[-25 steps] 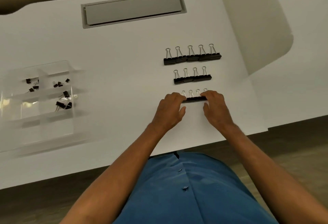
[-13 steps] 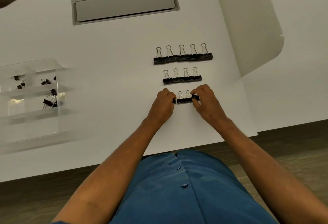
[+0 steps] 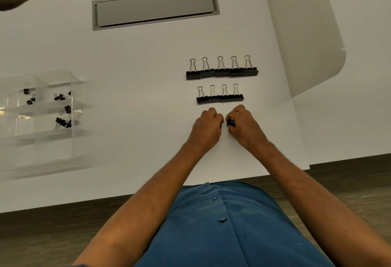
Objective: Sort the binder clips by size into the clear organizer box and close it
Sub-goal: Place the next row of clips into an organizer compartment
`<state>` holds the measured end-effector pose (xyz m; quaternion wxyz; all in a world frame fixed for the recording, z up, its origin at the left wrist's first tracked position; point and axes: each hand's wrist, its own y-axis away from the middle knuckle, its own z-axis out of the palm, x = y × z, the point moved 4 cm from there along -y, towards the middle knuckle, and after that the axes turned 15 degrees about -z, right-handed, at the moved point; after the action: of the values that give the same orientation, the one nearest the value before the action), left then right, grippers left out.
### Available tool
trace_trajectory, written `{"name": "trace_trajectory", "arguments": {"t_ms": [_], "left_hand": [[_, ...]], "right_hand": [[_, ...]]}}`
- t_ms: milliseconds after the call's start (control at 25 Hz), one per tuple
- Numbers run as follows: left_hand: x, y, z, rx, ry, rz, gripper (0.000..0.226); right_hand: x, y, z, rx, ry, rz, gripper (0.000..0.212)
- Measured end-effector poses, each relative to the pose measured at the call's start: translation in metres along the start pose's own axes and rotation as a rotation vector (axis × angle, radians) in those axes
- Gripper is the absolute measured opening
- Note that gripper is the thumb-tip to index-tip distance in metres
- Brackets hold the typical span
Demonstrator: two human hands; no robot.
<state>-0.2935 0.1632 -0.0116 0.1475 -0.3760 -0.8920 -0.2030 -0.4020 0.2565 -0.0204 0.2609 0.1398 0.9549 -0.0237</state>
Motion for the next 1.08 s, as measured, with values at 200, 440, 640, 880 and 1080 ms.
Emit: {"name": "trace_trajectory", "arguments": {"t_ms": [200,440,640,880,1080], "left_hand": [[-0.004,-0.001,0.011,-0.024,-0.059,0.03,0.014],[-0.009,-0.001,0.007,-0.057,-0.07,0.021,0.013],[-0.037,0.002,-0.009,-0.147,0.33,-0.235,0.02],[-0.078,0.023,-0.05,-0.18,0.743,-0.449,0.019],[-0.108,0.045,-0.088,-0.111,0.58,-0.274,0.02]], "right_hand": [[0.01,0.016,-0.003,0.038,-0.218,0.084,0.022],[0.0,0.022,0.002,0.208,-0.624,0.395,0.022],[-0.025,0.018,0.015,0.324,-1.018,0.647,0.014],[-0.076,-0.005,0.043,0.3,-1.193,0.756,0.012],[-0.145,-0.043,0.059,0.271,-1.503,0.717,0.022]]}}
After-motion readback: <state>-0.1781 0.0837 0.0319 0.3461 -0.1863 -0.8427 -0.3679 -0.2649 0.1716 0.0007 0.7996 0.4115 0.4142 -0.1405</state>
